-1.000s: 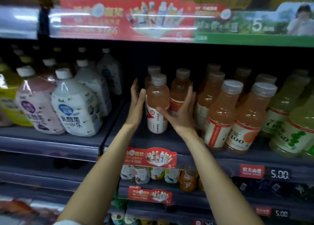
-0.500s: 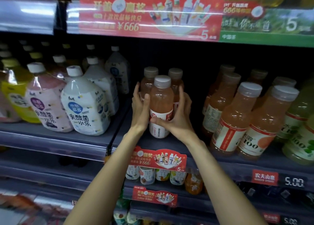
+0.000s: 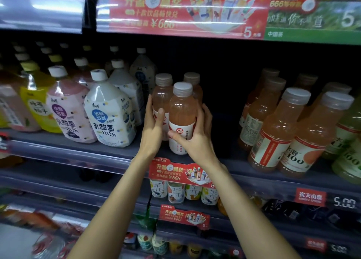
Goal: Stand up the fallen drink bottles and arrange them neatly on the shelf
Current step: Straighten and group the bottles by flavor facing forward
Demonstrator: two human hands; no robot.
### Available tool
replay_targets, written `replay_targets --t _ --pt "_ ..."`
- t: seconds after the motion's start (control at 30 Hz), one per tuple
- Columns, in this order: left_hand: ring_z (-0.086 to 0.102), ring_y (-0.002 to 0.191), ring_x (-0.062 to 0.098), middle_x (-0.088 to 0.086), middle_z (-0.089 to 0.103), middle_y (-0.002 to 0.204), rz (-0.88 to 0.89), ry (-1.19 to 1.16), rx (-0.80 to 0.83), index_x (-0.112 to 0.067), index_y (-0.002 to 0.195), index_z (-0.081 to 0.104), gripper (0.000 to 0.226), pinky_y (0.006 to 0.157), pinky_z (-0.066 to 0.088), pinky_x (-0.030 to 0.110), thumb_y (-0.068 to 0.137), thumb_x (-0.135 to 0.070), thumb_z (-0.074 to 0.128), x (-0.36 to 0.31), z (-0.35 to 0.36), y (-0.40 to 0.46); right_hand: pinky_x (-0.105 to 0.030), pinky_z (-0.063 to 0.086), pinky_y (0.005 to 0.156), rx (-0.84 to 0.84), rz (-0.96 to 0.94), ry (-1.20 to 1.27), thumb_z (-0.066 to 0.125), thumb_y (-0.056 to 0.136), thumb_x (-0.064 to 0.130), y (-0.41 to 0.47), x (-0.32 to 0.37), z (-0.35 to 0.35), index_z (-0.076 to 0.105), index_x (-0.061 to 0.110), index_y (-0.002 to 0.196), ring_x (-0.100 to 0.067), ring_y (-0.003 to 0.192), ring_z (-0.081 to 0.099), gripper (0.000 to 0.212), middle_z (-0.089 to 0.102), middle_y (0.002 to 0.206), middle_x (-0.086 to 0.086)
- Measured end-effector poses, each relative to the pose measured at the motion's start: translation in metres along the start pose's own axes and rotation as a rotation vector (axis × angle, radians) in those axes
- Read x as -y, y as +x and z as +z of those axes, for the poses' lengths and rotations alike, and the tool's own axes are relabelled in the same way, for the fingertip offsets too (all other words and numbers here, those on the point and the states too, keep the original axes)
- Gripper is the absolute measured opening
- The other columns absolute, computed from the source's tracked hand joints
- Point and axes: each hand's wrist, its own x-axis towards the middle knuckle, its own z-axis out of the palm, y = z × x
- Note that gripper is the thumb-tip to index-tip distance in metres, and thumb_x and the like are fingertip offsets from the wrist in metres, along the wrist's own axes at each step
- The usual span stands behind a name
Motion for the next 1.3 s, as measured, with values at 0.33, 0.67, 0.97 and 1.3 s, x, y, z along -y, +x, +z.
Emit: replay_targets --t 0.33,0.67,0.97,1.3 --pt "0.059 0.111 0.005 -0.012 0.064 0.116 0.090 0.412 -0.034 -0.021 0.135 0.048 0.042 0.097 0.048 0.035 0.094 -0.022 0.060 -0.025 -0.034 -0.062 -0.030 0.042 0.094 0.056 -0.256 -0.417 0.053 0.090 0.029 -0.049 -0.002 -0.050 0.050 0.016 0.132 -0.017 0.113 0.053 0.044 0.059 0.123 -0.001" --pt "0.064 0.094 0.004 -0.009 0.068 0.099 0.231 0.392 -0.223 -0.015 0.121 0.056 0.028 0.083 0.051 0.021 0.094 -0.011 0.060 -0.052 -0.065 -0.070 -0.027 0.041 0.082 0.046 -0.161 -0.374 0.066 0.086 0.030 -0.041 0.021 -0.055 0.046 0.017 0.133 -0.024 0.109 0.055 0.053 0.058 0.123 -0.007" --pt "0.042 0.134 0.020 0.009 0.037 0.150 -0.003 0.079 0.185 -0.027 0.150 0.015 0.106 0.109 0.040 0.041 0.066 -0.030 0.080 -0.028 -0.045 0.018 -0.031 0.045 0.089 -0.083 0.035 -0.125 0.083 0.069 0.032 -0.006 0.033 -0.020 0.018 0.030 0.147 -0.026 0.124 0.047 0.102 0.036 0.142 -0.007" --pt "0.053 0.119 0.011 -0.003 0.053 0.129 0.214 0.187 0.287 -0.026 0.140 0.029 0.077 0.101 0.047 0.043 0.080 -0.023 0.077 -0.005 -0.048 0.039 -0.039 0.050 0.093 -0.114 0.022 -0.137 0.082 0.068 0.028 0.003 0.023 -0.004 0.014 0.037 0.146 -0.019 0.123 0.051 0.104 0.045 0.139 -0.002"
